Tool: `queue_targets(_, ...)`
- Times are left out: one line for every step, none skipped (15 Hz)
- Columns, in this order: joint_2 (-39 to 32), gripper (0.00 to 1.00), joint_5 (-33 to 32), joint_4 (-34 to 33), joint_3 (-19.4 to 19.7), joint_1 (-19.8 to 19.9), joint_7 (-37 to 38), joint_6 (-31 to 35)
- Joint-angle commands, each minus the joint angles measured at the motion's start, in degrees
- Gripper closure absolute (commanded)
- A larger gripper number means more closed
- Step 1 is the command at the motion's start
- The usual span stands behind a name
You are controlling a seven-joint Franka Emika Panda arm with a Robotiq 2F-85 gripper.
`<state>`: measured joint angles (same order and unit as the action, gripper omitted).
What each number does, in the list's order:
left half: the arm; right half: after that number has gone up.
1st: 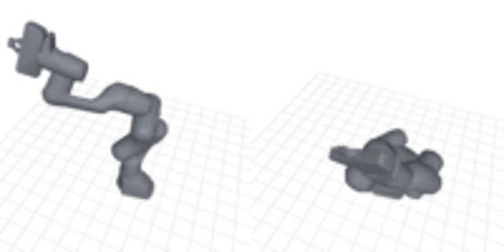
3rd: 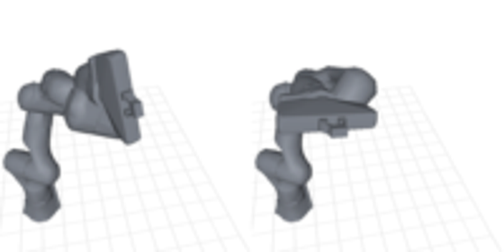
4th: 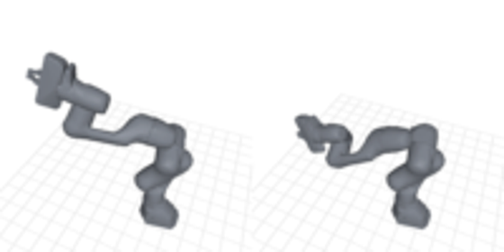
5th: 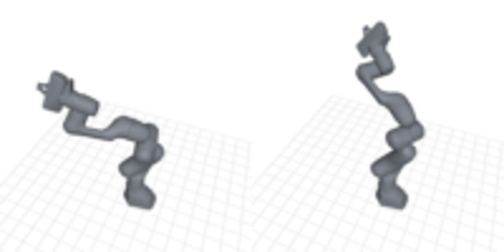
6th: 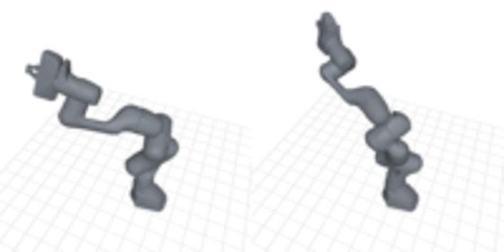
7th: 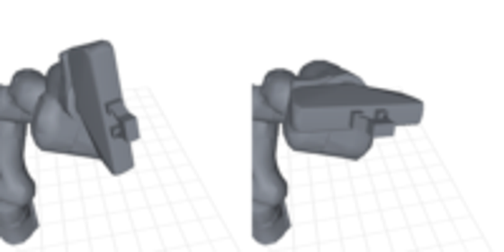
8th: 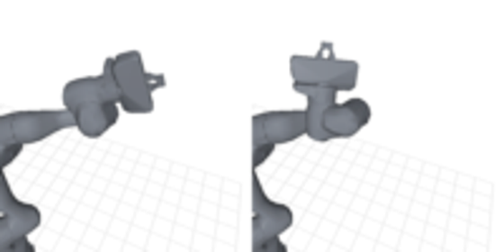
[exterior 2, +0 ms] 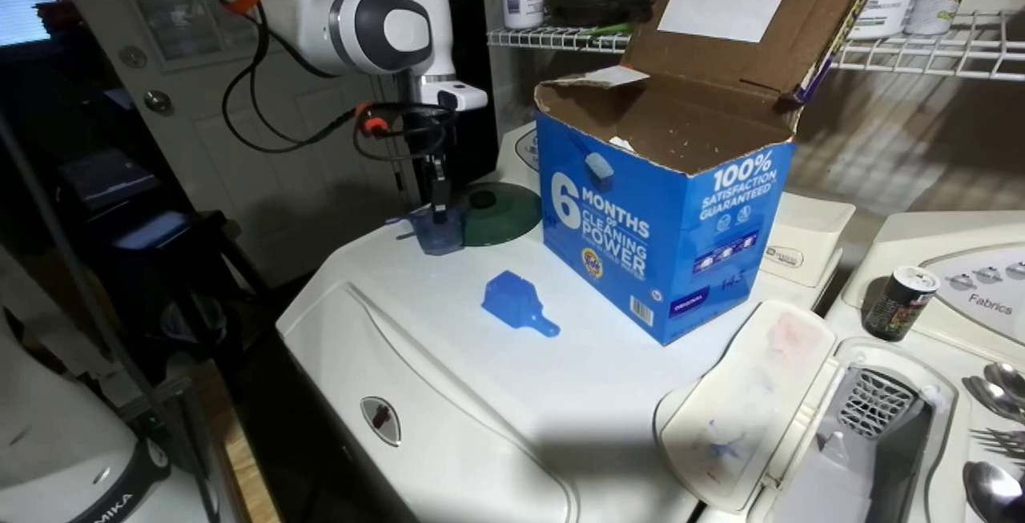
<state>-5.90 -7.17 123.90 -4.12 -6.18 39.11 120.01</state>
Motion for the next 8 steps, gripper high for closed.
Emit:
queue_targets(5.49,0.99,5.04,7.97,-0.03,0.41,-2.61,7.08)
queue_targets(6.47,0.99,6.02,9.49,0.05,0.54,-2.93,8.45)
queue_targets(7.20,0.98,7.22,10.71,0.06,0.64,-3.63,9.47)
queue_targets(7.83,0.98,8.24,11.73,0.13,0.78,-4.19,10.35)
queue_targets(8.33,0.98,9.32,12.66,0.25,0.98,-4.86,11.13)
queue_targets(8.97,0.98,10.50,13.50,0.37,1.19,-5.63,11.67)
queue_targets(9.64,0.98,11.17,14.36,0.45,1.36,-5.91,12.31)
queue_targets(10.28,0.98,11.24,15.09,0.56,1.62,-5.77,12.77)
